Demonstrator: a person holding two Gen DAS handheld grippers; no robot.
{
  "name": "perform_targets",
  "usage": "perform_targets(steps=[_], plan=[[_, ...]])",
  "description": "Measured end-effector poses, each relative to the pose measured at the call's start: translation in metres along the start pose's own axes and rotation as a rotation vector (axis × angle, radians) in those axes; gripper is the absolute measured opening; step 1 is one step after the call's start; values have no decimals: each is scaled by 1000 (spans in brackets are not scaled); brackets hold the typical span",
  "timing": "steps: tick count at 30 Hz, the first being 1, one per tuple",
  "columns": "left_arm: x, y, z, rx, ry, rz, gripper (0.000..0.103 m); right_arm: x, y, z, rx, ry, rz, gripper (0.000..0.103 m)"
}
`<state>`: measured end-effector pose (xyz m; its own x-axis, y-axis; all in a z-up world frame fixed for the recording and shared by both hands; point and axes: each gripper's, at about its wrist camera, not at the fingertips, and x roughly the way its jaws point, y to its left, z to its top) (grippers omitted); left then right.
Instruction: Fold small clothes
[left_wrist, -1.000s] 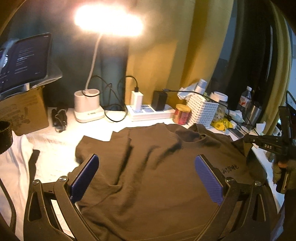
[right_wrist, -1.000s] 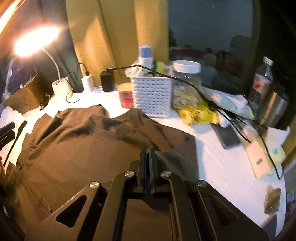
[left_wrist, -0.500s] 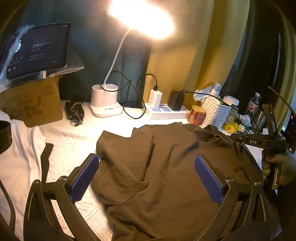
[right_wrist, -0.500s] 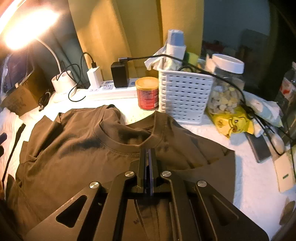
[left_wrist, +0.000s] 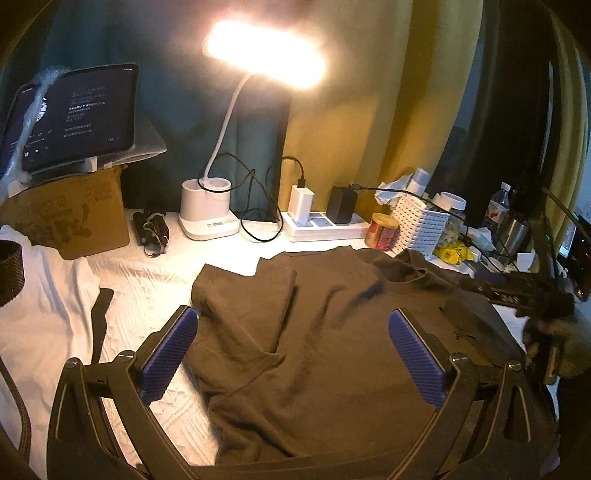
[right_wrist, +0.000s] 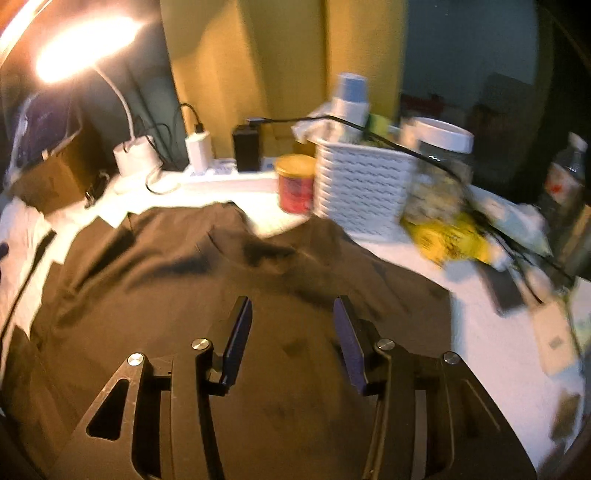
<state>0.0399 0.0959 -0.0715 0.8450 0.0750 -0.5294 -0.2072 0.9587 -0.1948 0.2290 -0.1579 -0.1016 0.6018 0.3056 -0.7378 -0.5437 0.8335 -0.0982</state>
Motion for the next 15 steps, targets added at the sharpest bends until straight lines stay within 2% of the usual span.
perform_targets(steps=[6, 14, 15], plan=[[-10, -21, -5, 22, -3, -20, 102, -39, -19, -56, 25, 62, -41, 48], [-16, -39, -18, 33, 36, -26, 102, -40, -5, -109, -3, 145, -7, 47], [-17, -39, -20, 34, 40, -24, 102, -37, -4, -115, -9, 154, 11, 32]])
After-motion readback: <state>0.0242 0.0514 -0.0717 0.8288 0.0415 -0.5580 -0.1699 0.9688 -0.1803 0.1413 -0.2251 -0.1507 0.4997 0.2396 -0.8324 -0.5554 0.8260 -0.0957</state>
